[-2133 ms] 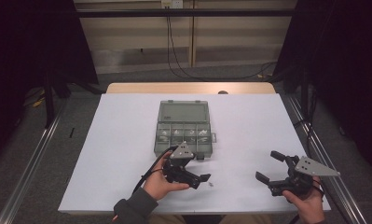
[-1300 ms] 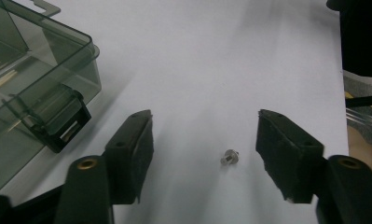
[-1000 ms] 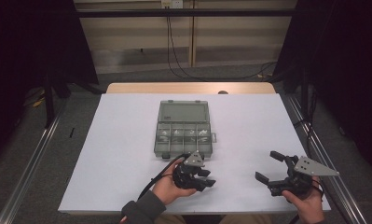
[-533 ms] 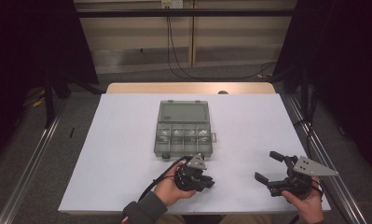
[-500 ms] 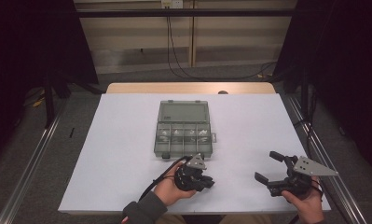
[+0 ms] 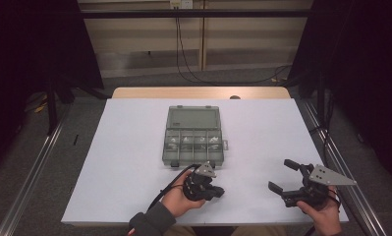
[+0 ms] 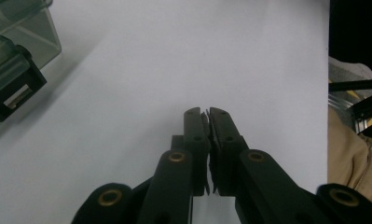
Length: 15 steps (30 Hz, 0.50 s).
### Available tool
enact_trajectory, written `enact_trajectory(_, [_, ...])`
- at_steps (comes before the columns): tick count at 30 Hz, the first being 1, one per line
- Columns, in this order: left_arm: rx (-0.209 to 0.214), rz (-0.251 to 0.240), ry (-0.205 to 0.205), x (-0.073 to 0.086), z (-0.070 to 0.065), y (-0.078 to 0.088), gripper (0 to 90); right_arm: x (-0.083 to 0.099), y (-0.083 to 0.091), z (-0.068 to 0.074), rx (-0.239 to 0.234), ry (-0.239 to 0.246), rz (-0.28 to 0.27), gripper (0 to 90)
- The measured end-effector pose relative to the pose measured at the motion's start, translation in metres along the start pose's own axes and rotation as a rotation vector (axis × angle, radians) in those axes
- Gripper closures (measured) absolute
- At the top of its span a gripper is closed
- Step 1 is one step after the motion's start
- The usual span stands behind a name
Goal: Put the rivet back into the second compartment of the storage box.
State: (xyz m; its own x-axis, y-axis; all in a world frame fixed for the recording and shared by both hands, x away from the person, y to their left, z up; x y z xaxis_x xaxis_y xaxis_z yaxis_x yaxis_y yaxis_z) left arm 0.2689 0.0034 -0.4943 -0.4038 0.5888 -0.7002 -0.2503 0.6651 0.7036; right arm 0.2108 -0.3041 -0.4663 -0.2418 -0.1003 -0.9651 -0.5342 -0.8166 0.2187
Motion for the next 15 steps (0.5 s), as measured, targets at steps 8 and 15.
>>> enact_trajectory(8, [-0.011, -0.029, 0.013, -0.006, 0.006, 0.01, 86.8, 0.0, 0.0, 0.0, 0.001, -0.001, -0.002, 1.2])
enact_trajectory(15, [-0.024, -0.055, 0.035, -0.012, 0.012, 0.017, 86.9, 0.0, 0.0, 0.0, 0.0, 0.003, -0.001, 1.2])
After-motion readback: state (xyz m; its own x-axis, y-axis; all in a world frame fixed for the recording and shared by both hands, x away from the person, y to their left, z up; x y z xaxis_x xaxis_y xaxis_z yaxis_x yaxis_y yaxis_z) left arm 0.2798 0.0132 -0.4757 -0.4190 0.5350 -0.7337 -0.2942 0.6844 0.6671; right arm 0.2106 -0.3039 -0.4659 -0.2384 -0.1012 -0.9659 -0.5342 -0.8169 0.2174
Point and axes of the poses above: each handheld gripper's, and its own axes: y roughly backward along the jaws, x roughly out of its underside, z roughly to its left, the point moved 2 cm from there along -y, roughly forward along the jaws, and after that the axes turned 14 degrees about -x, right-handed, at the moved point
